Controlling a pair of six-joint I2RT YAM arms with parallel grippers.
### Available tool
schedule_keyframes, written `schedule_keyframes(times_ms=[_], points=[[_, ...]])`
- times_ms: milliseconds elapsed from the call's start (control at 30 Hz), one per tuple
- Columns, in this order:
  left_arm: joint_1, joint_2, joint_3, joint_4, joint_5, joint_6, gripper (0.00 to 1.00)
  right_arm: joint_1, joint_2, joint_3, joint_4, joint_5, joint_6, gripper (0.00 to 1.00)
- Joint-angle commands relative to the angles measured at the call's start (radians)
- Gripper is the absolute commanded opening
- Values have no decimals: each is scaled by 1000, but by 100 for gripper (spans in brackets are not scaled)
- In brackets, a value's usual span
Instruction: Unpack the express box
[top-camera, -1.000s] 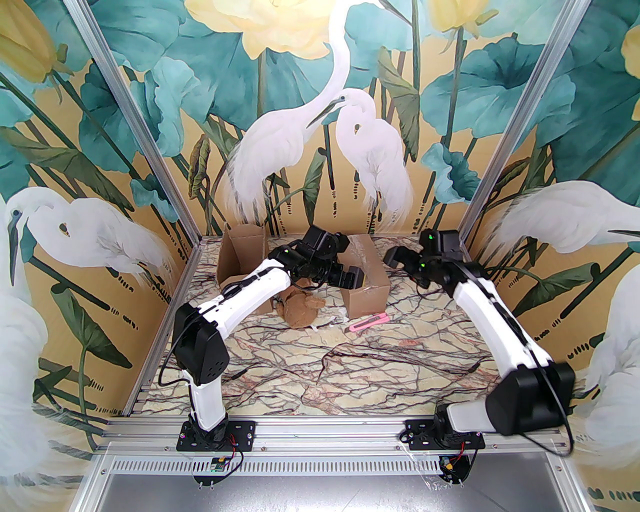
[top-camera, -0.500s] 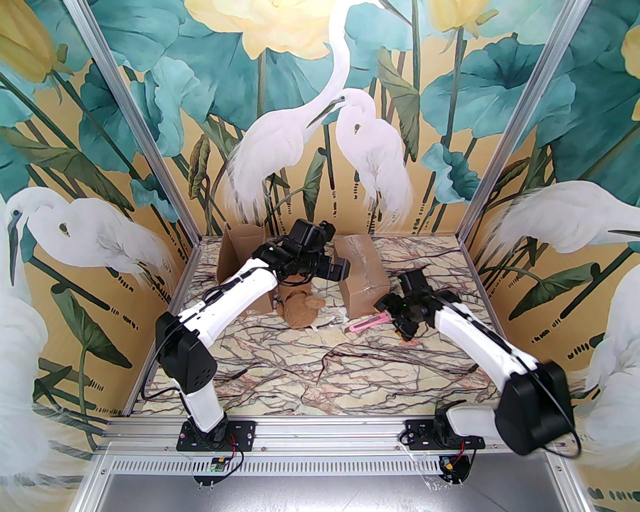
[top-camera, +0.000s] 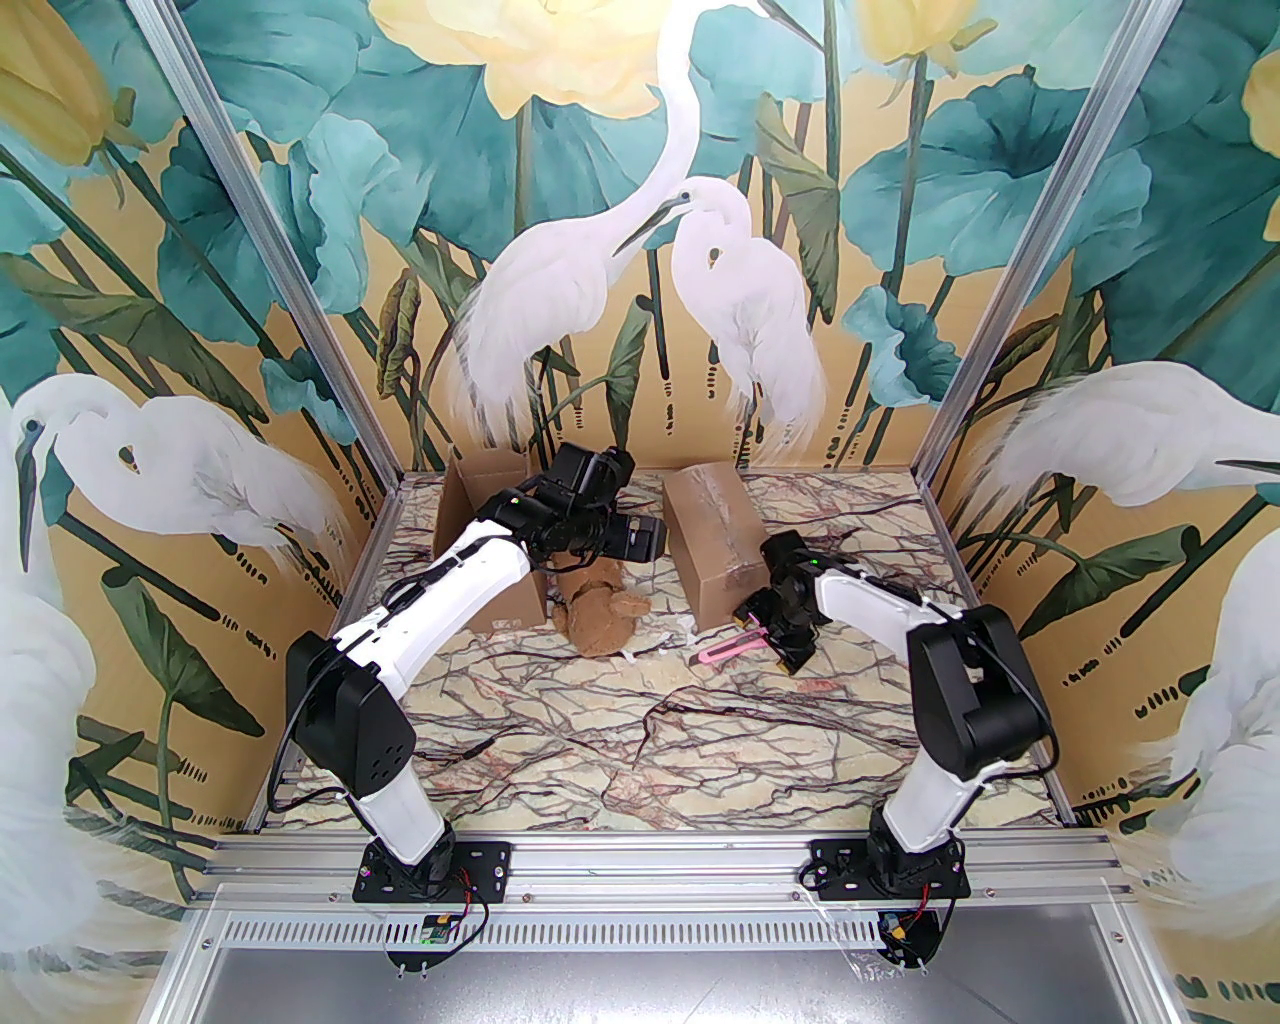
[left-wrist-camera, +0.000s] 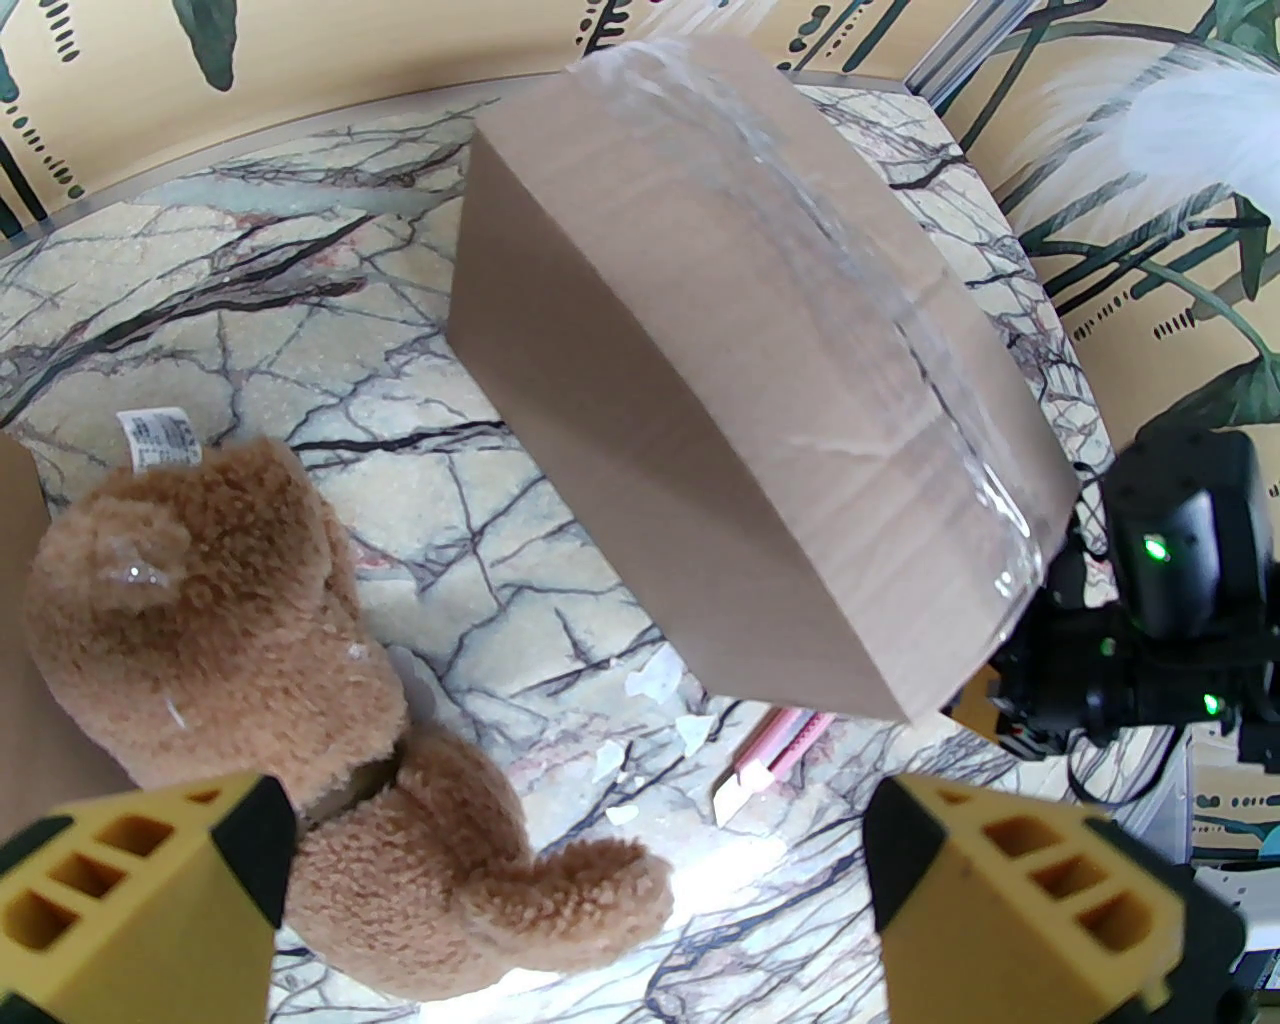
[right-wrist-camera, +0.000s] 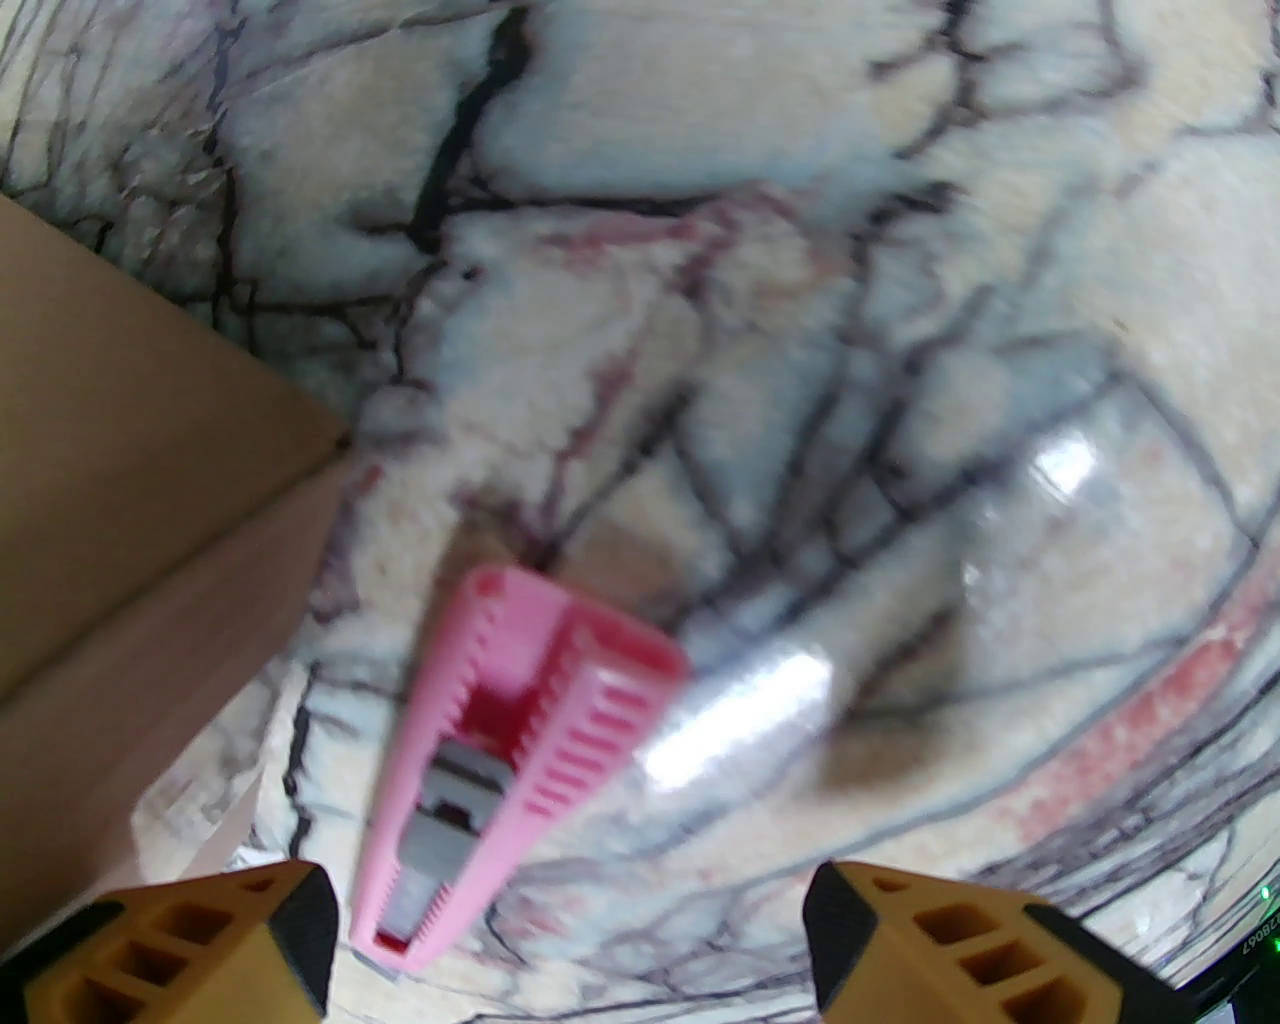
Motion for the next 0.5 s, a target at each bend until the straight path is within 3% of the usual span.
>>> schedule_keyframes(times_ms=[0, 333, 467], points=[[10, -29, -17, -17, -19, 10, 99, 5, 35, 35, -22, 9, -7, 85], [12, -20, -31, -8, -12, -13, 99, 5, 119, 104, -99, 15, 11, 84], [12, -23, -39, -5, -12, -16, 99, 9, 135, 115, -112, 23, 54, 79]])
